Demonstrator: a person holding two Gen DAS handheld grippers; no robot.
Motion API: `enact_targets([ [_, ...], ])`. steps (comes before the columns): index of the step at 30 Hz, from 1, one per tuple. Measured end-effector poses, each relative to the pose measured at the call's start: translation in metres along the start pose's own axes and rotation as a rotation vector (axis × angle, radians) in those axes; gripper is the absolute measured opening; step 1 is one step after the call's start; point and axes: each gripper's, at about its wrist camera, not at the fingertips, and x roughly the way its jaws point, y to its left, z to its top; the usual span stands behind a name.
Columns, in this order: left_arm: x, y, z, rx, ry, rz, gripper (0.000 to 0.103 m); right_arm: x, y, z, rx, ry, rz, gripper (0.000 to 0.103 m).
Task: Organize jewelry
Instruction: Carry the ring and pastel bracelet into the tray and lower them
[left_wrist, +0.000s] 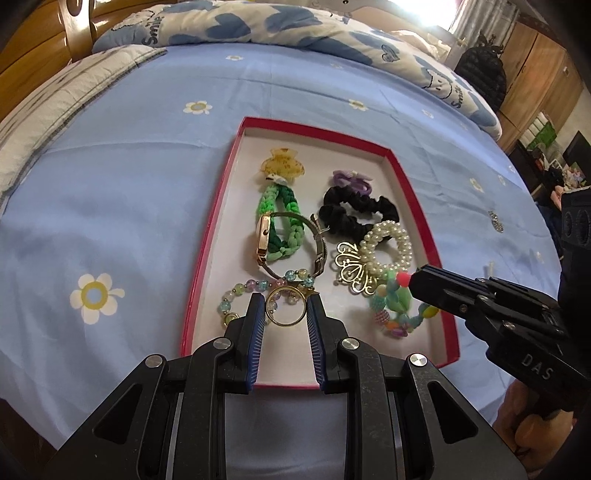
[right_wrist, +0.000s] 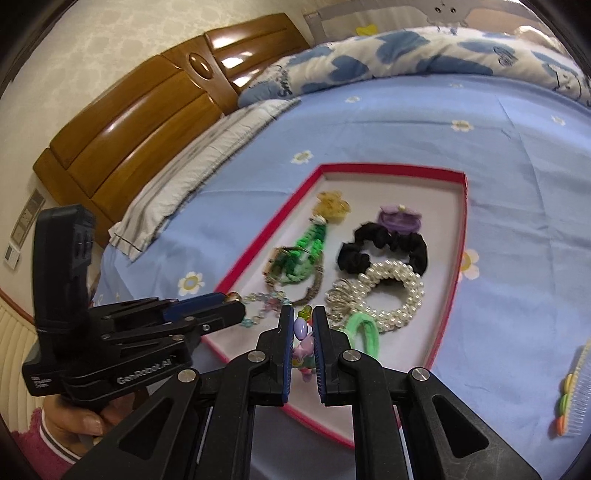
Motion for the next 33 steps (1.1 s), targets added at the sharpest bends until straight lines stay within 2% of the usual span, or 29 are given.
enact_targets([
  [11, 0.024, 0.001, -0.004, 0.006, 0.057, 0.018, 0.021, 0.020, -0.034, -0.011, 0.056, 0.056, -0.048, 0.009],
  [16, 0.026, 0.001, -0.003, 0.002, 0.067, 0.020, 0.021, 0.023, -0.035, -0.010, 0.039, 0.067, -0.072, 0.009],
  [33, 0.028, 0.003, -0.002, -0.012, 0.078, 0.029, 0.022, 0.025, -0.036, -0.010, 0.042, 0.094, -0.074, 0.017],
])
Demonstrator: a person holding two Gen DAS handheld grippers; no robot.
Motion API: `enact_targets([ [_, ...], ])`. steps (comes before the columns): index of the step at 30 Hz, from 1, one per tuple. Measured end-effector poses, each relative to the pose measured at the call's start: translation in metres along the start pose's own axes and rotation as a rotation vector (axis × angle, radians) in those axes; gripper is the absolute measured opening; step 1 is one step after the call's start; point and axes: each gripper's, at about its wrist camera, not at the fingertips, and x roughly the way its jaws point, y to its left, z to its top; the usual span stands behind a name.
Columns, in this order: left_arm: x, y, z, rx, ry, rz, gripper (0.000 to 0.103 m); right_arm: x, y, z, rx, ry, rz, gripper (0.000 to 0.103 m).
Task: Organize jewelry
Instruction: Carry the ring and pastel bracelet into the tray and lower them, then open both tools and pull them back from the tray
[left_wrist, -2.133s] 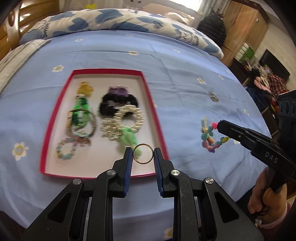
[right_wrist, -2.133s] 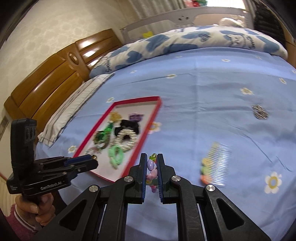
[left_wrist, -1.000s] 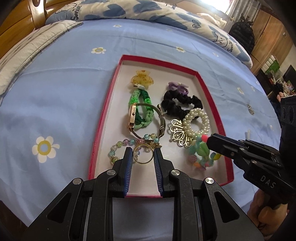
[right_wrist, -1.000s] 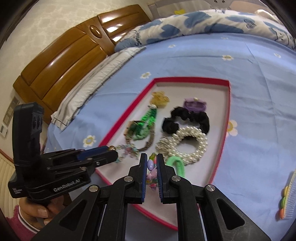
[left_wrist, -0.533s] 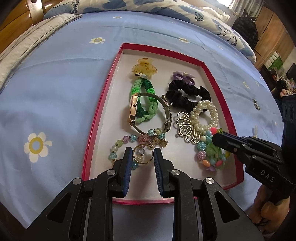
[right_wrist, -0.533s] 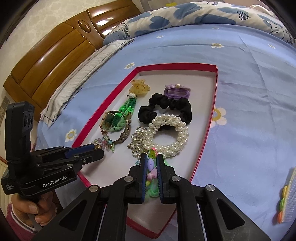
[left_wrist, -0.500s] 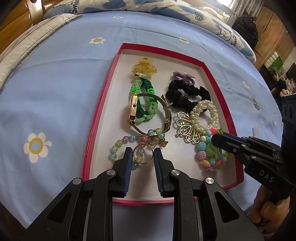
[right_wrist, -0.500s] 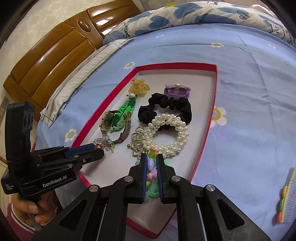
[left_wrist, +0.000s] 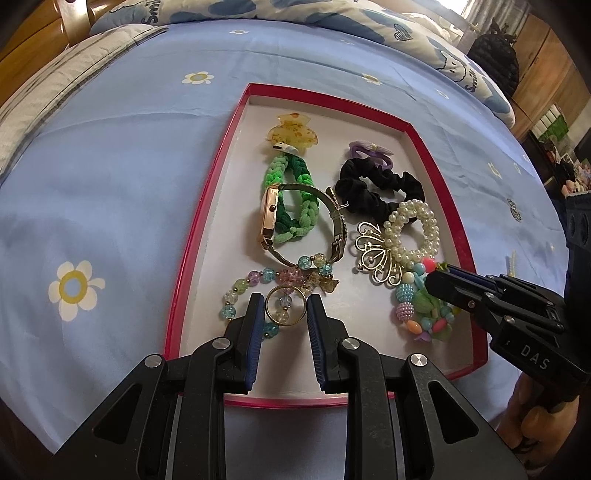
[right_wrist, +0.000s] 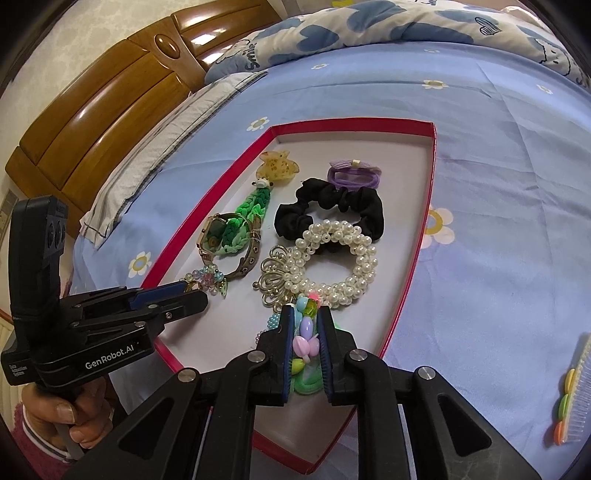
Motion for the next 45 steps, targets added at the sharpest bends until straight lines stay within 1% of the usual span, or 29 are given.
enact_targets([
  [2, -0.002, 0.001, 0.000, -0.003, -0.002, -0.002, 0.025, -0.001, 0.000, 0.000, 0.007, -0.004, 0.001, 0.025],
  [3, -0.002, 0.001, 0.000, -0.003, -0.003, -0.003, 0.026, -0.002, 0.000, 0.001, 0.010, -0.010, 0.007, 0.034],
  [4, -0.003, 0.000, 0.000, -0.003, -0.005, -0.003, 0.027, -0.003, -0.001, 0.000, 0.014, -0.015, 0.009, 0.037],
  [18, -0.008, 0.000, -0.003, -0.006, -0.009, 0.001, 0.029, -0.011, 0.000, -0.001, 0.017, -0.031, 0.013, 0.039],
  [21, -0.010, -0.001, -0.004, -0.005, -0.011, 0.000, 0.031, -0.012, 0.001, -0.001, 0.018, -0.034, 0.014, 0.039],
  [23, -0.012, -0.001, -0.004, -0.004, -0.016, 0.003, 0.037, -0.014, 0.001, -0.001, 0.019, -0.039, 0.014, 0.039],
  [24, -0.013, -0.002, -0.005, -0.004, -0.019, 0.004, 0.039, -0.015, 0.001, -0.001, 0.020, -0.041, 0.015, 0.039],
  [27, -0.018, -0.001, -0.006, -0.009, -0.028, 0.000, 0.045, -0.022, -0.001, -0.001, 0.034, -0.056, 0.023, 0.046],
  [28, -0.021, 0.000, -0.006, -0.014, -0.031, -0.003, 0.051, -0.025, -0.001, -0.001, 0.040, -0.063, 0.027, 0.048],
  [29, -0.024, 0.001, -0.007, -0.023, -0.035, -0.008, 0.059, -0.028, -0.001, -0.001, 0.045, -0.071, 0.032, 0.050],
  [30, -0.026, 0.002, -0.007, -0.031, -0.039, -0.011, 0.064, -0.031, -0.002, 0.000, 0.051, -0.080, 0.038, 0.057],
  [31, -0.030, 0.004, -0.008, -0.045, -0.048, -0.020, 0.069, -0.036, -0.003, 0.000, 0.060, -0.091, 0.045, 0.067],
  [33, -0.040, 0.009, -0.012, -0.087, -0.068, -0.054, 0.076, -0.045, -0.006, -0.001, 0.085, -0.121, 0.074, 0.077],
  [34, -0.043, 0.011, -0.013, -0.101, -0.074, -0.063, 0.080, -0.050, -0.008, -0.002, 0.099, -0.136, 0.086, 0.079],
  [38, -0.058, 0.018, -0.022, -0.168, -0.104, -0.110, 0.083, -0.065, -0.018, -0.010, 0.176, -0.185, 0.142, 0.082],
  [41, -0.066, 0.018, -0.028, -0.189, -0.109, -0.114, 0.083, -0.072, -0.024, -0.020, 0.224, -0.205, 0.179, 0.083],
  [45, -0.074, 0.015, -0.040, -0.199, -0.101, -0.106, 0.084, -0.078, -0.025, -0.032, 0.254, -0.209, 0.202, 0.083],
])
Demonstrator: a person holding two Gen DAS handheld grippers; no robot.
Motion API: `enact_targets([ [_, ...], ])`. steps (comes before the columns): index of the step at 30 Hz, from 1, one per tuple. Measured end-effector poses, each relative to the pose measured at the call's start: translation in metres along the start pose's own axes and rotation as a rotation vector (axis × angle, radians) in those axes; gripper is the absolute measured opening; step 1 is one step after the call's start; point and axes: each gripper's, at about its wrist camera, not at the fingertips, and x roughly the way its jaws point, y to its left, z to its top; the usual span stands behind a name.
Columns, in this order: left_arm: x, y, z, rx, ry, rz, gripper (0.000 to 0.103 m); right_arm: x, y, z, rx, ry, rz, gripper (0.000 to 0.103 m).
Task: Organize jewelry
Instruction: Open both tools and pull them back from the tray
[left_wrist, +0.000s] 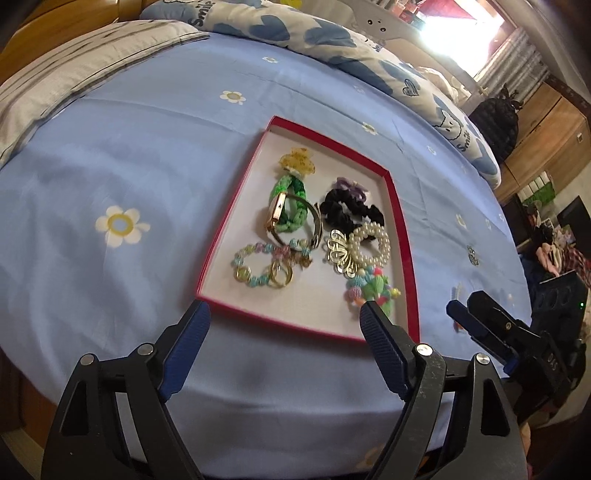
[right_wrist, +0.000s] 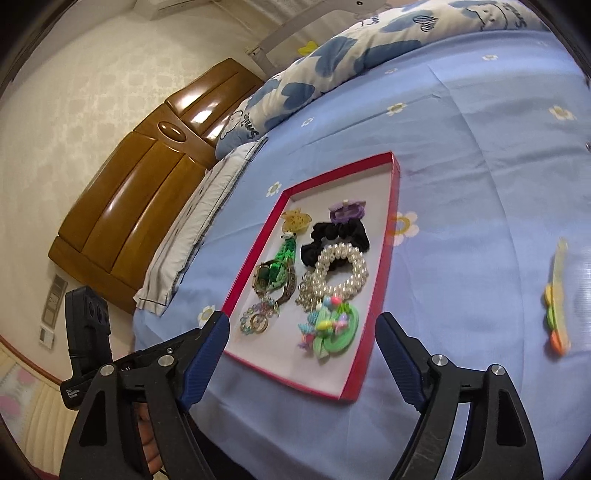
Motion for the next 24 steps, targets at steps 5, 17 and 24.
enact_targets([
  [5, -0.008, -0.004, -0.015, 0.012, 0.006, 0.033, 0.084, -0.008, -0.002, -0.014, 0.015, 0.001, 0.008, 0.084],
  [17, -0.055, -0.026, -0.025, 0.157, -0.083, 0.149, 0.090, -0.051, 0.029, -0.028, -0.161, -0.059, -0.145, 0.091],
  [24, -0.094, -0.043, -0.014, 0.252, -0.228, 0.217, 0.103, -0.084, 0.077, -0.010, -0.384, -0.114, -0.253, 0.103],
])
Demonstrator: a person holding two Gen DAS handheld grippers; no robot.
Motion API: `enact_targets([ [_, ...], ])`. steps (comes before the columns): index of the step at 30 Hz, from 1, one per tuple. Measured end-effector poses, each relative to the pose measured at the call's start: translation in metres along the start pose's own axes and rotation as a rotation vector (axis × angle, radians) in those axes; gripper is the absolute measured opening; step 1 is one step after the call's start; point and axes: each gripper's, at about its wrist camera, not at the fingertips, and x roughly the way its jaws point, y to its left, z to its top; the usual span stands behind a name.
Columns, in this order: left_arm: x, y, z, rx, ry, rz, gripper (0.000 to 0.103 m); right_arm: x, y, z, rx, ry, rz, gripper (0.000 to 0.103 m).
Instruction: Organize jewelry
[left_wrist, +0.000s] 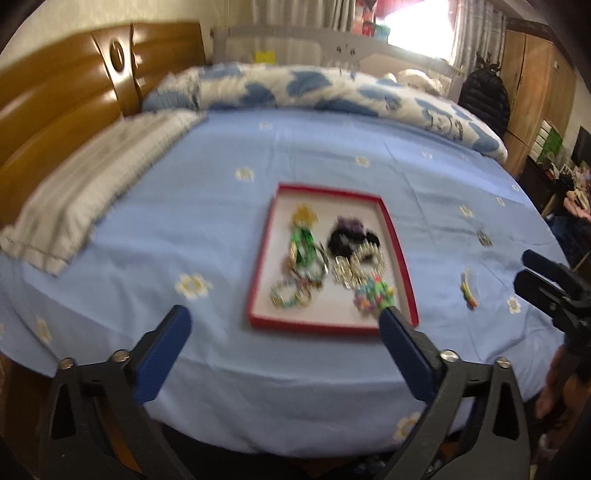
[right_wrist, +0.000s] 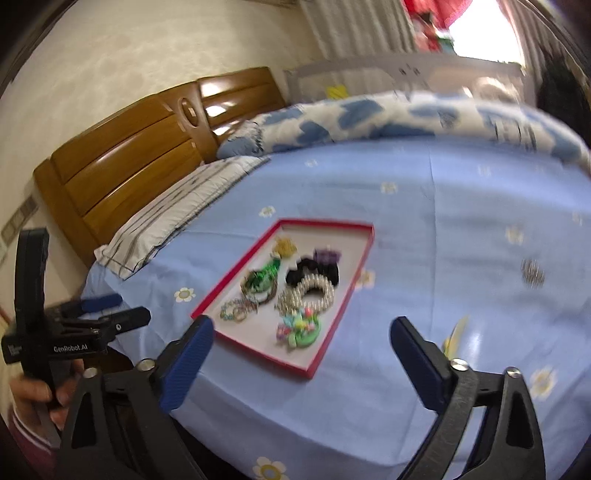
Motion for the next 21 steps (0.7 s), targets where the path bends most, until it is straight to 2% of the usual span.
enact_targets([
  [4, 0.007, 0.002, -0.003, -0.021, -0.025, 0.054, 0.103, -0.005, 0.011, 0.005, -0.046, -0.031, -0.002, 0.103],
  [7, 0.022, 0.006, -0.013, -0.054, -0.007, 0.042, 0.103, 0.006, 0.013, -0.008, -0.026, -0.028, -0.025, 0.103],
  [14, 0.043, 0.000, -0.045, -0.049, 0.006, 0.085, 0.103, 0.041, 0.011, -0.055, 0.024, -0.020, -0.040, 0.103],
  [21, 0.050, -0.006, -0.060, -0.039, 0.027, 0.088, 0.103, 0.053, 0.007, -0.068, 0.024, 0.001, -0.063, 0.103],
])
